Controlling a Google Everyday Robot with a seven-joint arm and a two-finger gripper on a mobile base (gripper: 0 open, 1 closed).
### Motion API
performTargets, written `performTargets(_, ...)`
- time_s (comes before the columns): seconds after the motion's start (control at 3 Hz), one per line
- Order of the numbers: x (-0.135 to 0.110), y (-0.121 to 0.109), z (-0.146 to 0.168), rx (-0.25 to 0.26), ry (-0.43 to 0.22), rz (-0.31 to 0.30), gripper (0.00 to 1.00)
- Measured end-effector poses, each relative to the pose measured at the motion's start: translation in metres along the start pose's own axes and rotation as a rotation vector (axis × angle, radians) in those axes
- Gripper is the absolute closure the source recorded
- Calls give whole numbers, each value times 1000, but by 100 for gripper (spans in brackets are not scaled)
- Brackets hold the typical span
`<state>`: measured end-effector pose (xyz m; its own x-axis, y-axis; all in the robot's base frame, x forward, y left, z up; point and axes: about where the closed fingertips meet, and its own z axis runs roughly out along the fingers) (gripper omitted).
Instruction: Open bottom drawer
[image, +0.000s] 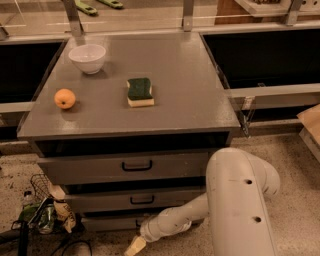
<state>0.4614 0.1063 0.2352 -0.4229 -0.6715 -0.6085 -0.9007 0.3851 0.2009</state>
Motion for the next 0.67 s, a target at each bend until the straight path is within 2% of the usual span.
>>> performTargets(0.33,16,10,30,-55,21,23,0)
performTargets(0.67,18,11,40,-62,20,16,0)
